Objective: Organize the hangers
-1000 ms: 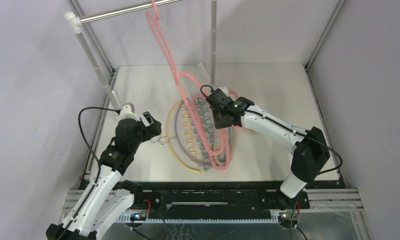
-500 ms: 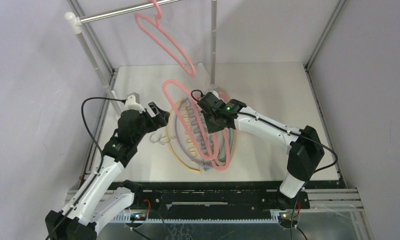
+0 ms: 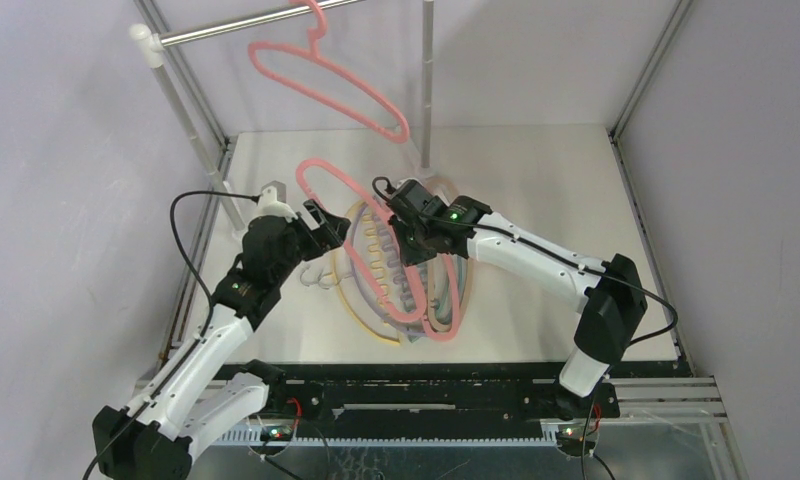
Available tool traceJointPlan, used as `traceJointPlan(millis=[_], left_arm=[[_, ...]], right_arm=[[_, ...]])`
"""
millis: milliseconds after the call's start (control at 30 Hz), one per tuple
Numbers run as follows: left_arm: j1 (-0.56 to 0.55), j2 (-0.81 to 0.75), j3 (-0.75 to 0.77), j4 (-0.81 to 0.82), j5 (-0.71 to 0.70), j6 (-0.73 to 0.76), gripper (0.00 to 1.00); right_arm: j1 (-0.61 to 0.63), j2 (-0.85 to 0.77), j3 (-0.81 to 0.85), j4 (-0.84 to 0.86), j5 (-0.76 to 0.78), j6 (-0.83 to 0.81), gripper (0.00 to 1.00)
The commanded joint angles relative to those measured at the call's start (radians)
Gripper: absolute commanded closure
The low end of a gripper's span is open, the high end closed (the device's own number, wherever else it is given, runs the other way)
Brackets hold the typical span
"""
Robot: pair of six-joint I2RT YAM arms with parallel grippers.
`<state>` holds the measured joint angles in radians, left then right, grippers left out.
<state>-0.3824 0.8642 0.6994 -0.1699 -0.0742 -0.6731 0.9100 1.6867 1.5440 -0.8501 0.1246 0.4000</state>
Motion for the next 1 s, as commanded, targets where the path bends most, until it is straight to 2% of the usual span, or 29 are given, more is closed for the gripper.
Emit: traceJointPlan(millis=[0,367,600,800,967], left_arm=[[-0.021,-0.009,0.026,0.033,0.005,-0.016,0.09],[-0.036,-0.025,0.127,-0.126,-0.003,0.044,0.09],[-0.039,0.005,0.08,-0.065,0.004,0.018,0.1],[-0.045,0.06,0.044,-0.014,0.003,0.02,0.1],[-0.049,0.096,0.009,0.015,0.002,0.024,0.1]], right_arm=[[0.009,-0.029,0.043,0.011,0.013,-0.039,1.0],[0.013,-0.048,0.028,0.003,0.077,-0.055,1.0],[0.015,-0.057,0.062,-0.006,0.057,-0.068,1.0],[0.015,-0.111,0.065,0.021,-0.031,-0.072,1.0],[0.016,-0.189,0.062,0.065,-0.167,-0.085,1.0]])
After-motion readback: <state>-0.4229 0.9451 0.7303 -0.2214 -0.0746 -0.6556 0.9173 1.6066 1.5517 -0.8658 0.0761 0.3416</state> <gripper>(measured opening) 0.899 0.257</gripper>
